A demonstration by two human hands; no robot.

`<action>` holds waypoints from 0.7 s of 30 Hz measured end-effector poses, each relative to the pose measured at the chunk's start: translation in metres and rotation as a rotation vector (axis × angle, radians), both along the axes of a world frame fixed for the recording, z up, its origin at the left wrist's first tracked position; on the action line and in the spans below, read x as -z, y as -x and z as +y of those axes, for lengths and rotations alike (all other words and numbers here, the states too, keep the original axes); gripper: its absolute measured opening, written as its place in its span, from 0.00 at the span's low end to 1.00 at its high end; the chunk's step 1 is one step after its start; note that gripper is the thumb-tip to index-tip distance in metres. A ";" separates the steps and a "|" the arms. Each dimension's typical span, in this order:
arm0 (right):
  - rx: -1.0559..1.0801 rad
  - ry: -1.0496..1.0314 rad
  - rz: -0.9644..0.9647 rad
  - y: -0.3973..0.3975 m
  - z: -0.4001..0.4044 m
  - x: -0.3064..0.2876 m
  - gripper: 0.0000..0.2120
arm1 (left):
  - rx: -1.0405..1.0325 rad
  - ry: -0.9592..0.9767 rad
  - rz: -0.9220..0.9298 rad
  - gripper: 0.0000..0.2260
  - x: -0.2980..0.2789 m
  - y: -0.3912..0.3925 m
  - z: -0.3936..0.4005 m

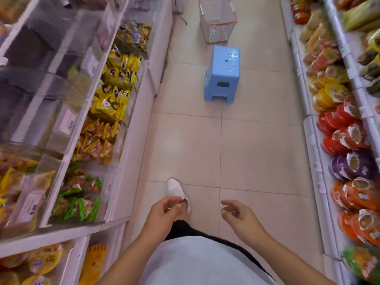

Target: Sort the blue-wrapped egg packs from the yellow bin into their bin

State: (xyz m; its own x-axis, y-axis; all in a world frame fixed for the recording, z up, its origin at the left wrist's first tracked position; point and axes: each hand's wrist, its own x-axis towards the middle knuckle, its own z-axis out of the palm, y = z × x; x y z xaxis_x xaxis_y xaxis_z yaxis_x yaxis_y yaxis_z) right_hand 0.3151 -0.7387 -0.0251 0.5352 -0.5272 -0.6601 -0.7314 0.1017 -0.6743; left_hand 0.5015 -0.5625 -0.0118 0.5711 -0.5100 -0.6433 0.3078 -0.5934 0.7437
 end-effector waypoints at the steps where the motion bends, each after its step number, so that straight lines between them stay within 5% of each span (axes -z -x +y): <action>1: 0.003 0.017 0.002 -0.017 -0.013 0.001 0.12 | 0.018 -0.002 0.004 0.08 0.003 -0.016 -0.015; 9: -0.020 0.043 -0.022 -0.159 -0.122 -0.010 0.13 | 0.082 0.014 0.008 0.07 -0.004 -0.159 -0.121; 21: -0.061 -0.027 -0.026 -0.316 -0.321 0.006 0.12 | -0.094 -0.058 0.003 0.08 -0.011 -0.303 -0.303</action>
State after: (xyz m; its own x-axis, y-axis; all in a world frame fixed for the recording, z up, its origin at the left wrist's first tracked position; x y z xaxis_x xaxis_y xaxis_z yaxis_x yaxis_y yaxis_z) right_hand 0.6308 -1.0600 -0.0308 0.5831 -0.4753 -0.6589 -0.7190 0.0757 -0.6909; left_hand 0.8041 -0.8655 -0.0013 0.6128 -0.4161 -0.6719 0.3665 -0.6036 0.7081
